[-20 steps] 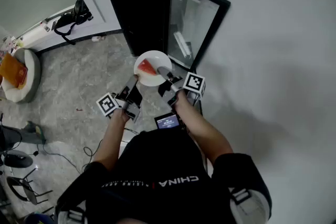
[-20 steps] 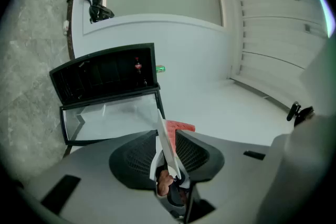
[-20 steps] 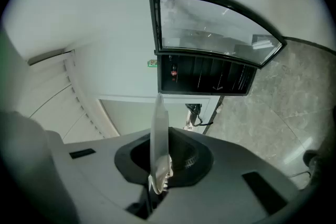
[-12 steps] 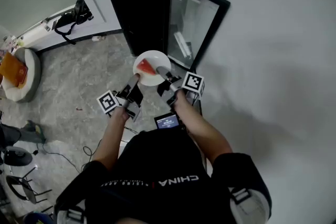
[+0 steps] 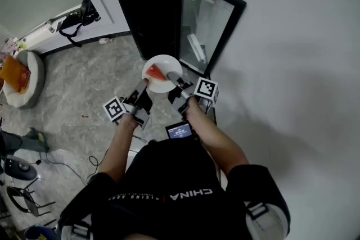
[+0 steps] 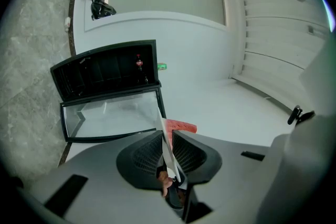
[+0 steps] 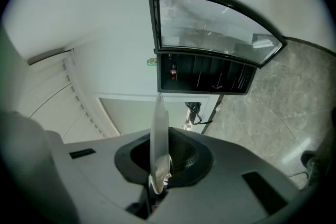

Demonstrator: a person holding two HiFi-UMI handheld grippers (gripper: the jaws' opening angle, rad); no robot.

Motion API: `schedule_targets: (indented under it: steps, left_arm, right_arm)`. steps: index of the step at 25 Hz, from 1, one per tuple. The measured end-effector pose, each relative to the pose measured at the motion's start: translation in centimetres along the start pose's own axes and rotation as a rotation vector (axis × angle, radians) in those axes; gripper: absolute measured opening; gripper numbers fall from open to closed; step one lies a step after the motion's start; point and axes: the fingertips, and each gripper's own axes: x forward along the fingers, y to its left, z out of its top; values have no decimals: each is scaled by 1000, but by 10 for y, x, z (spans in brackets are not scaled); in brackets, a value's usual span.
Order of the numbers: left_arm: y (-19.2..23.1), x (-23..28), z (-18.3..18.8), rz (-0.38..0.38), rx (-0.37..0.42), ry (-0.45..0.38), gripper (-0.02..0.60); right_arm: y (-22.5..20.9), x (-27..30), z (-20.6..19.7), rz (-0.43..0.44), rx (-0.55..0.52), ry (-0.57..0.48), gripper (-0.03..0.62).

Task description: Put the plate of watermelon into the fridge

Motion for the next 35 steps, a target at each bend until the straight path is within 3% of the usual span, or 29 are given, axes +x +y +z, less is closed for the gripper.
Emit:
schedule_targets:
  steps: [10,18,23,26,35]
  left_arm:
    - [2,21,-20,47,76,4,61]
    - [10,45,-5,52,75,-22,60]
    - [18,53,31,28,89,-45,60]
    - [30,62,77,40,70,-45,60]
    - [67,88,172,48,48,44,60]
  right_arm:
    - [-5,-15,22,6,18,32,25]
    - [-10,7,46,14,26,86,25]
    - [-9,45,54,26,25,82,25]
    - [-4,91,61,11,2,73,25]
    - [-15,186,81,1,-19,-17,25]
